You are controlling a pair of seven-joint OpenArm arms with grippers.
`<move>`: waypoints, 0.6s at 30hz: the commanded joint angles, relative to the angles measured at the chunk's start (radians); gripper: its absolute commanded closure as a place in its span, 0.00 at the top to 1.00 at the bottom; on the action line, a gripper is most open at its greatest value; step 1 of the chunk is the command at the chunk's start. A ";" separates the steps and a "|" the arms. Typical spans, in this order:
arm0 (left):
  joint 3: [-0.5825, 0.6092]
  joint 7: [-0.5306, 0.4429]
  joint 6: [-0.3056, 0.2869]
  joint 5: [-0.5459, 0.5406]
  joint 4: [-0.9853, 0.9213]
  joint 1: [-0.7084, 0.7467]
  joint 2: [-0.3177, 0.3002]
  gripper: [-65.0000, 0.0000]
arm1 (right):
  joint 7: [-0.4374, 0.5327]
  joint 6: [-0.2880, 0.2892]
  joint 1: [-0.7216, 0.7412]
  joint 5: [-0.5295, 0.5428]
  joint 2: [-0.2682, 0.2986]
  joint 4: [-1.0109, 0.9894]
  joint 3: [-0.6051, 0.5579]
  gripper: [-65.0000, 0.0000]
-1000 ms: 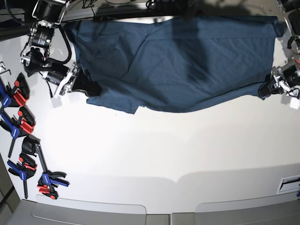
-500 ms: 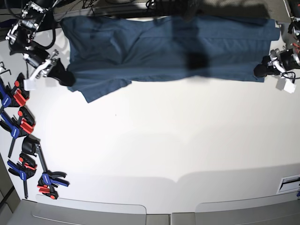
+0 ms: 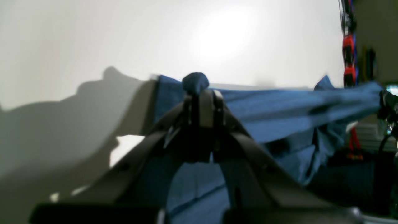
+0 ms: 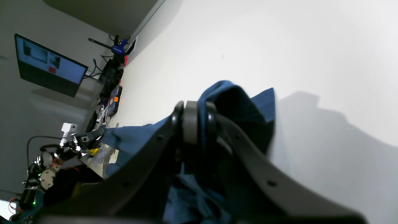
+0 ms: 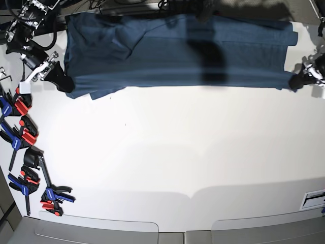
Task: Fold the T-shirt properly
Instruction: 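Lift and fold the grasped shirt edge over toward the robot with both grippers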
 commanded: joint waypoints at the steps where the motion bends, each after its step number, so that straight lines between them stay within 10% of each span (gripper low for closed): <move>1: -0.029 -0.024 -0.006 -0.022 0.016 -0.008 -0.031 0.00 | 0.020 0.006 0.008 0.035 0.023 0.017 0.007 0.00; 18: -0.060 -0.097 -0.006 -0.020 0.016 -0.016 -0.031 0.00 | 0.020 0.006 0.091 0.035 0.004 0.017 0.001 0.00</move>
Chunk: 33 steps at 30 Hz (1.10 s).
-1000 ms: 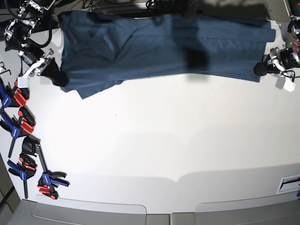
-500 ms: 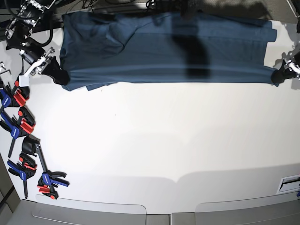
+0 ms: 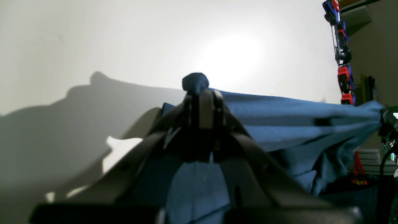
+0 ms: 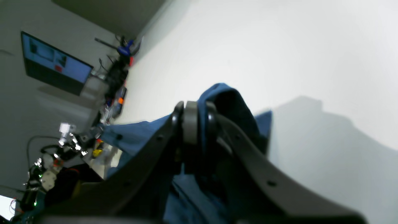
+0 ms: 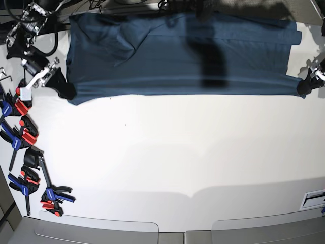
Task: Fold the T-shirt properly
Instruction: 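Lift and fold the grasped shirt edge over toward the robot with both grippers, then lower the folded edge and drag the shirt toward the robot with both grippers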
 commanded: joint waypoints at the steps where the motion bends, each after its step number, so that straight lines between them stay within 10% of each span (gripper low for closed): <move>1: -0.012 -0.028 -0.006 -0.021 0.016 -0.014 -0.034 0.00 | 0.033 0.006 0.027 0.036 0.016 0.017 0.000 0.00; 18: -0.012 -0.158 -0.006 0.109 0.016 -0.014 -0.036 0.00 | 0.158 0.006 0.238 -0.404 -0.007 0.017 -0.316 0.00; 33: -0.012 -0.136 -0.006 0.068 0.016 -0.044 -0.048 0.00 | 0.038 0.006 0.144 -0.225 -0.006 0.017 -0.146 0.00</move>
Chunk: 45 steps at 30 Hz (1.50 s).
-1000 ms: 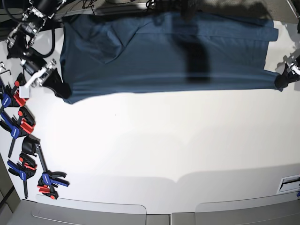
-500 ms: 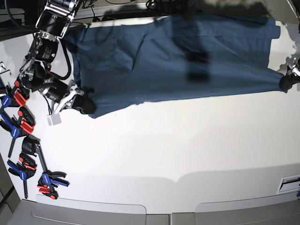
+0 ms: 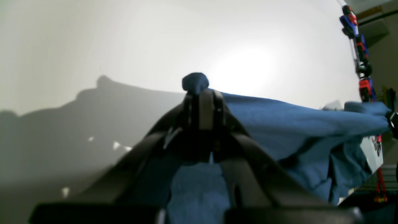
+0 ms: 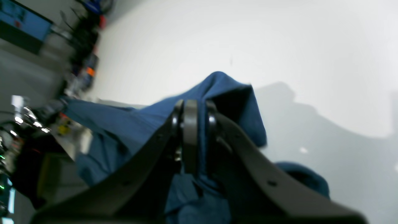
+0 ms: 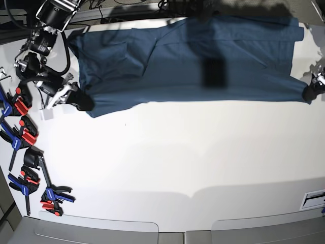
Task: Fold the T-shirt properly
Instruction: 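Lower the folded edge and drag the shirt toward the robot with both grippers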
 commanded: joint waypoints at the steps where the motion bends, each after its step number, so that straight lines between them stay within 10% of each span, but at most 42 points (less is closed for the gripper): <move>1: -0.011 -0.027 -0.006 -0.032 0.017 -0.022 -0.038 0.00 | 0.017 0.006 0.016 0.041 0.019 0.018 0.023 0.00; 19: -0.011 0.222 -0.006 -0.162 0.016 -0.053 -0.052 0.00 | 0.017 0.006 -0.021 0.271 0.019 0.018 0.072 0.00; 45: -0.011 0.331 -0.006 -0.250 0.016 0.226 -0.071 0.00 | 0.017 0.006 -0.277 0.270 0.019 0.018 0.073 0.00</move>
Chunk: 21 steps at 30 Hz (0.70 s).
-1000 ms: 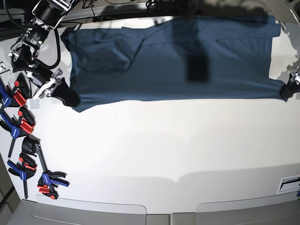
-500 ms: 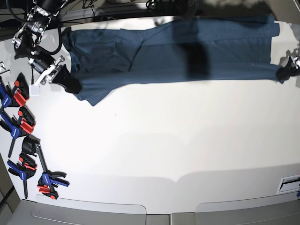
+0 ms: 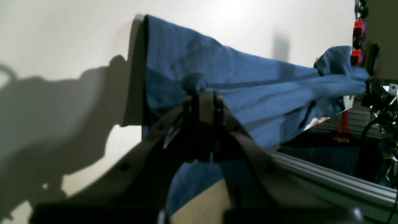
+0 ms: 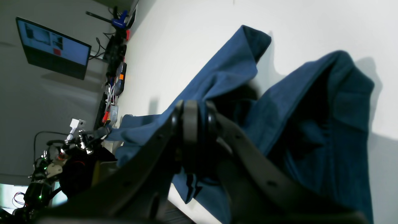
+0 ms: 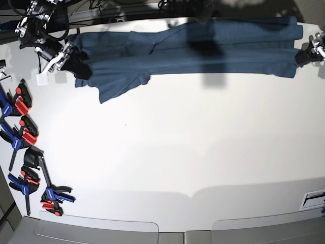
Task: Fold the T-shirt properly
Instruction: 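Lower the folded edge and drag the shirt toward the robot with both grippers, then release the shirt with both grippers and raise them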
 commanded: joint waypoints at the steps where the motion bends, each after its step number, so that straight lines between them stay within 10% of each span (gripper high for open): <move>1: -0.010 0.008 -0.006 -0.027 0.014 0.003 -0.031 0.00 | 0.018 0.006 0.003 0.030 0.019 0.018 0.006 0.00; 21: -0.010 -0.002 -0.006 0.051 0.014 0.003 -0.031 0.00 | 0.018 0.006 -0.002 -0.307 0.016 0.017 0.006 0.00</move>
